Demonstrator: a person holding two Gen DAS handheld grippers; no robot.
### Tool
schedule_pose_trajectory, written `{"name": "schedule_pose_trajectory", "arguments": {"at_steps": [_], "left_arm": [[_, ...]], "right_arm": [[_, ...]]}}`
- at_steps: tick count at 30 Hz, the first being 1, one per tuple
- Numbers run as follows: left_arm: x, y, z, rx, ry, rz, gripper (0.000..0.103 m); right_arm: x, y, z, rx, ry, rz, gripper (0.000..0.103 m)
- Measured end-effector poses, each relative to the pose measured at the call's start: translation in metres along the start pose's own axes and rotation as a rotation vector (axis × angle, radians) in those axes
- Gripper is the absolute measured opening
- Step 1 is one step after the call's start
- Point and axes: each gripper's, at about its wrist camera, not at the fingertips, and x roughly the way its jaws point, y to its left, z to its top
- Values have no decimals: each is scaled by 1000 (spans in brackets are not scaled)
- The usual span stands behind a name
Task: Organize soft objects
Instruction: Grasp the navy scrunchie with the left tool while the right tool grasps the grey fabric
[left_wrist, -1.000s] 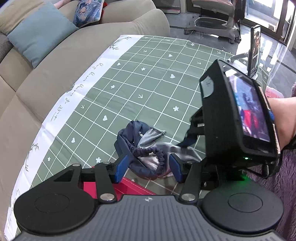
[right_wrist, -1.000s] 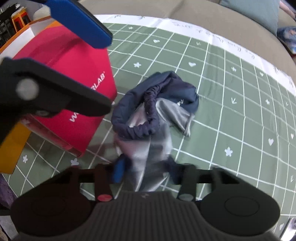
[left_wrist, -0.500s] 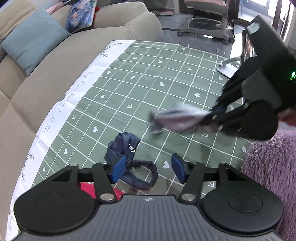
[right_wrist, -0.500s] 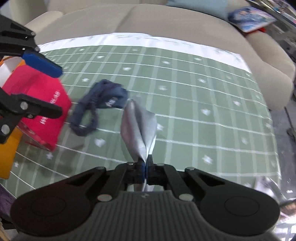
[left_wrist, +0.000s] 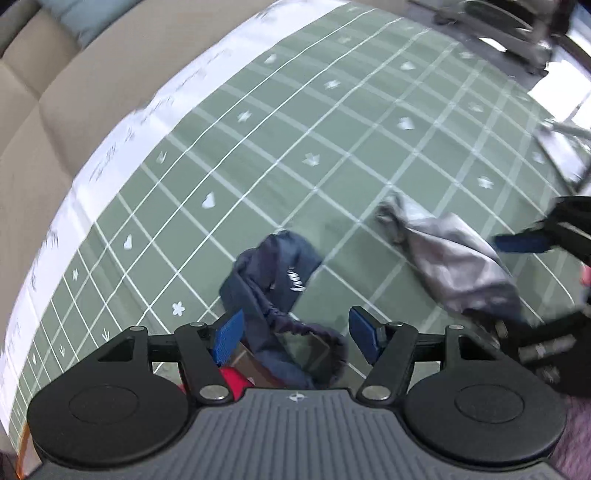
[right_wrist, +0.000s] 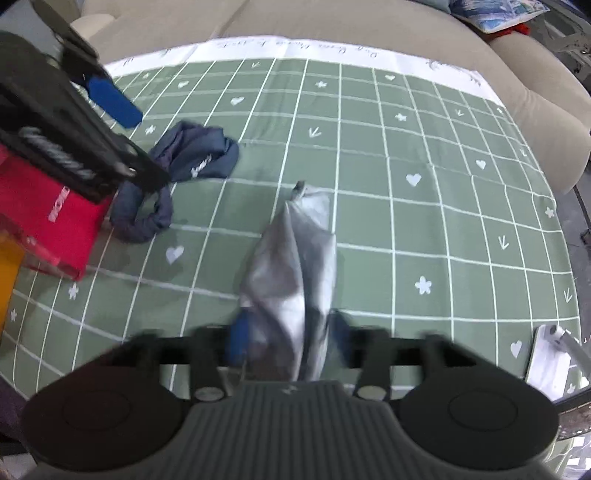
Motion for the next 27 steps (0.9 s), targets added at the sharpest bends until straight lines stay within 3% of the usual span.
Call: {"name": "schedule_pose_trajectory", "arguments": {"at_steps": [4,8,10,17,19,22,24,27], "left_arm": [[23,17,12,-92,68,9,77],[46,30,19,-203,141,-6,76],[54,31,20,-205,161,21,69],[68,39,26,-236,219,35,69],[70,38,30,-232,222,45,53],[73,39,36,-233,236,20,25],[72,37,38,-228,234,-5,14],[71,27,39,-188,219,22,12]], "right_arm": [[1,-8,9,33,-16,14,80],[9,-8,13,25,-10,25,80],[12,-7,13,19,-6,32,80],[20,-8,12,28,7,42,78],[20,-7,13,22,6,37,75],[18,-4,13,5,-3,17,58],[17,-3,13,-3,-10,10,45],[16,-2,12,-15,-16,-9,34]]}}
